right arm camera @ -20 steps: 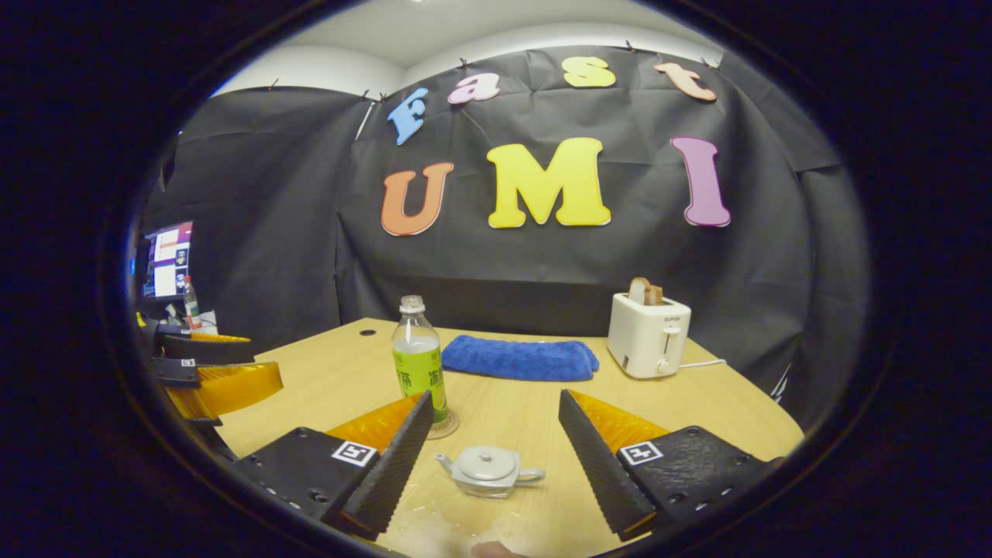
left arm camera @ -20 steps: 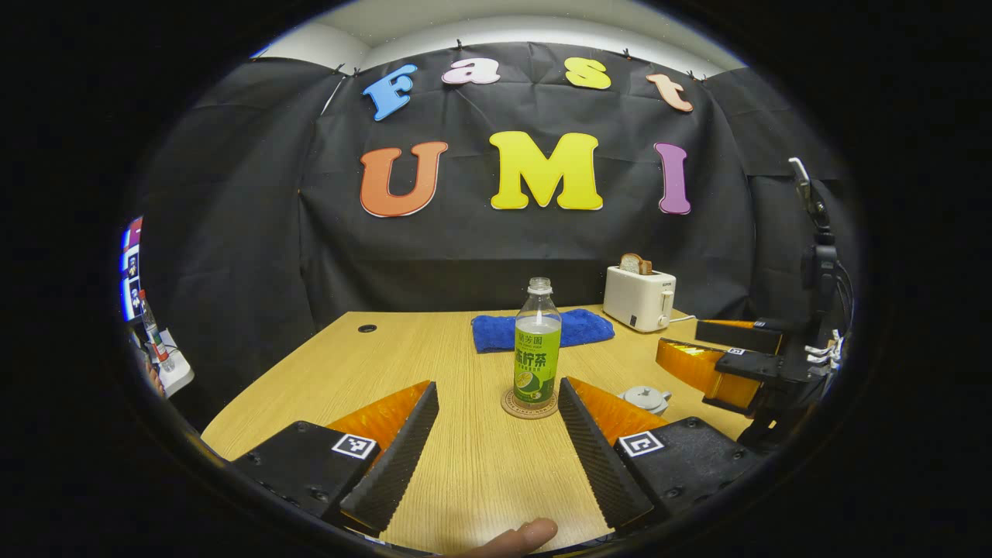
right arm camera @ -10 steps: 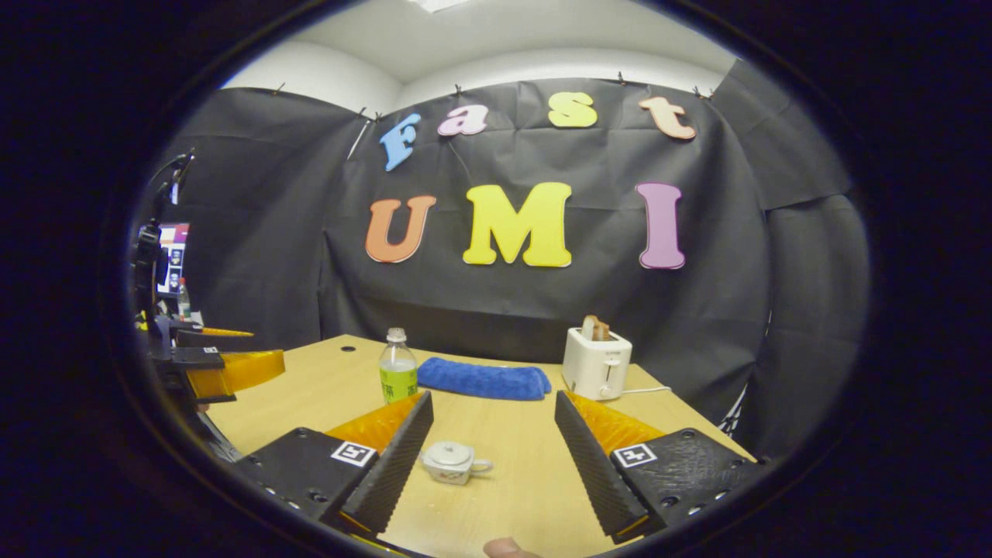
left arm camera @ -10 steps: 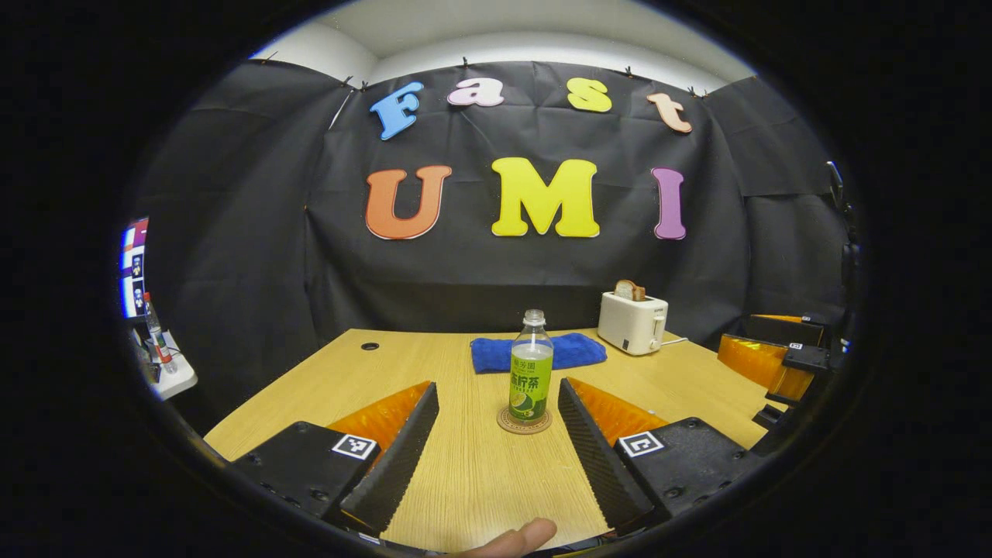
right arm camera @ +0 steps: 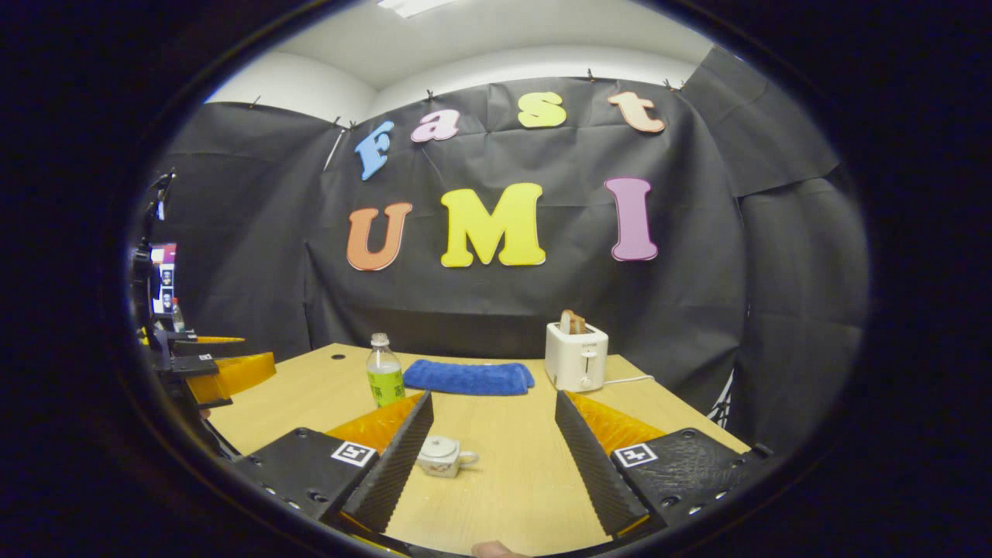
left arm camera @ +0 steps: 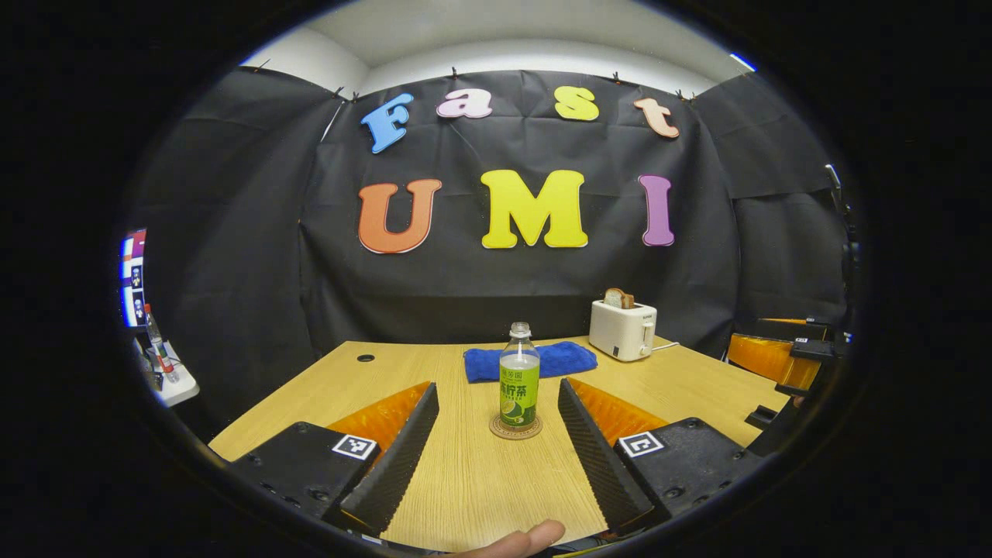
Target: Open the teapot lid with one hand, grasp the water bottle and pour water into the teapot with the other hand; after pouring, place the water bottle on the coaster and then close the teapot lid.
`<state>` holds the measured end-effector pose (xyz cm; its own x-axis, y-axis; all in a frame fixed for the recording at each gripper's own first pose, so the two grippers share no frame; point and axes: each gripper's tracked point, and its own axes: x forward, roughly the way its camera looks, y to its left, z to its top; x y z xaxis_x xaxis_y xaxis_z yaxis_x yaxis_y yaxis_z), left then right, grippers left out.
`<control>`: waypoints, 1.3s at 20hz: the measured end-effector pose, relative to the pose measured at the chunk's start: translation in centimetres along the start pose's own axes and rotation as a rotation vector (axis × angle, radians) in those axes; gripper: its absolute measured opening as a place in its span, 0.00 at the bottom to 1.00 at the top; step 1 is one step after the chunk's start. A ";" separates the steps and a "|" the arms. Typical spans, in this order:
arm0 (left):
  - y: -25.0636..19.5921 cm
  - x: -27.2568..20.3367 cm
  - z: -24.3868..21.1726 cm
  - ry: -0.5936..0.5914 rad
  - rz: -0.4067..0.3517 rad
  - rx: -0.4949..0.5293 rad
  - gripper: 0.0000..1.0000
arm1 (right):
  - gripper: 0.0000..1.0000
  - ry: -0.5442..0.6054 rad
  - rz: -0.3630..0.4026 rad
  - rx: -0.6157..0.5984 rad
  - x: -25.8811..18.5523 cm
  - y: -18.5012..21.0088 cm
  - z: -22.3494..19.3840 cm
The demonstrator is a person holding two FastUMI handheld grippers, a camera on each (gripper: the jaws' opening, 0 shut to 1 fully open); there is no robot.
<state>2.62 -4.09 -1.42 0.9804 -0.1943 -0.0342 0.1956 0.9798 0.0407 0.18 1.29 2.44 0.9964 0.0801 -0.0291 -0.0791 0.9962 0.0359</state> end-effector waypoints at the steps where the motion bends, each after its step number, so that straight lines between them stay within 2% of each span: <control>1: 0.2 0.0 0.0 -0.004 0.002 0.004 0.97 | 0.95 0.003 0.001 -0.002 0.2 0.1 -0.3; 12: 0.4 -0.4 1.0 -0.030 0.015 -0.014 0.97 | 0.95 0.034 0.029 -0.017 1.2 1.4 -1.0; 19: 0.0 0.1 0.0 -0.006 0.027 -0.007 0.97 | 0.97 0.038 -0.012 0.007 1.4 -1.3 -1.4; 22: -0.6 0.6 -0.6 0.013 0.010 -0.042 0.97 | 0.97 0.033 -0.022 0.014 1.8 -2.7 -1.5; 26: -0.6 1.4 -1.7 0.042 0.025 -0.057 0.97 | 0.95 0.034 -0.004 0.028 2.3 -3.5 -2.4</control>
<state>3.79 -4.86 -3.20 0.9827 -0.1692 -0.0757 0.1686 0.9856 -0.0151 2.66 -1.91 -0.17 0.9949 0.0779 -0.0634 -0.0738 0.9952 0.0640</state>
